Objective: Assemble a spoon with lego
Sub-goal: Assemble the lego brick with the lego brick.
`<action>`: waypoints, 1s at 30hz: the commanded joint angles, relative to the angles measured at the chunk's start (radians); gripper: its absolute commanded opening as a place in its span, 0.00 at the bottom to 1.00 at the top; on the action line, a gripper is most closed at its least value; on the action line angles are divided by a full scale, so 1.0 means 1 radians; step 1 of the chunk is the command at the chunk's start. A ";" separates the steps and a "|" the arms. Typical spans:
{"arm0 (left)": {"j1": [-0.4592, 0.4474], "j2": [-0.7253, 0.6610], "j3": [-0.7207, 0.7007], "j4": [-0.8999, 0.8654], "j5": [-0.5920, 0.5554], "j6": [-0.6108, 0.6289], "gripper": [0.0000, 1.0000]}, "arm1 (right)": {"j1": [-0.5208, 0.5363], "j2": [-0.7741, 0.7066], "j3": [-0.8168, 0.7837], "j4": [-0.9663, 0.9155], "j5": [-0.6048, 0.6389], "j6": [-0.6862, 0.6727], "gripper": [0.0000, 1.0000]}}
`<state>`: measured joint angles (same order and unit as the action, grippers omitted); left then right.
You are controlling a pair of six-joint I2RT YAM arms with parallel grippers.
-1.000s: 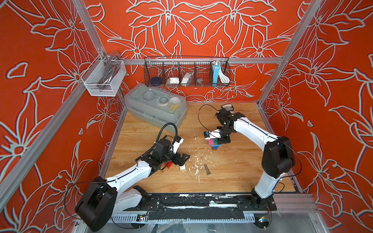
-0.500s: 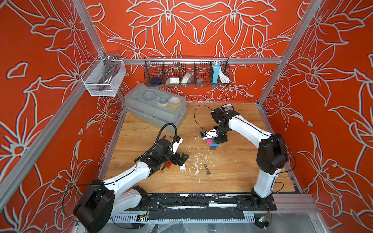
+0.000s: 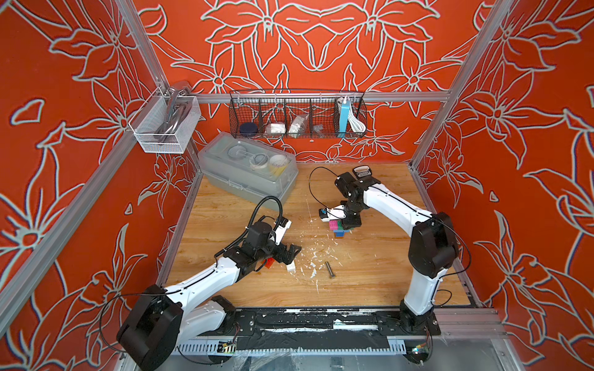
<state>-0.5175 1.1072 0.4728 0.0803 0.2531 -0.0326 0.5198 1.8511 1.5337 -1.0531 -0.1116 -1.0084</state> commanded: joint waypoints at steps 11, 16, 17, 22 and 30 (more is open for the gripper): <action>-0.006 -0.013 0.026 -0.050 -0.023 0.009 0.99 | 0.008 -0.035 -0.017 0.032 0.049 0.056 0.71; -0.007 -0.012 0.075 -0.142 -0.067 -0.019 0.98 | -0.001 -0.133 -0.051 0.073 0.064 0.115 0.71; -0.007 -0.012 0.088 -0.169 -0.088 -0.035 0.98 | 0.000 -0.158 -0.059 0.085 0.072 0.130 0.71; -0.007 -0.019 0.164 -0.354 -0.222 -0.137 0.98 | -0.001 -0.280 -0.102 0.146 0.101 0.255 0.72; -0.007 0.040 0.341 -0.713 -0.301 -0.259 0.98 | 0.000 -0.431 -0.083 0.197 -0.027 0.663 0.76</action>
<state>-0.5190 1.1213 0.7719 -0.4381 -0.0013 -0.2264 0.5220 1.4570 1.4425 -0.8833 -0.0757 -0.5407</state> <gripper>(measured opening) 0.982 0.760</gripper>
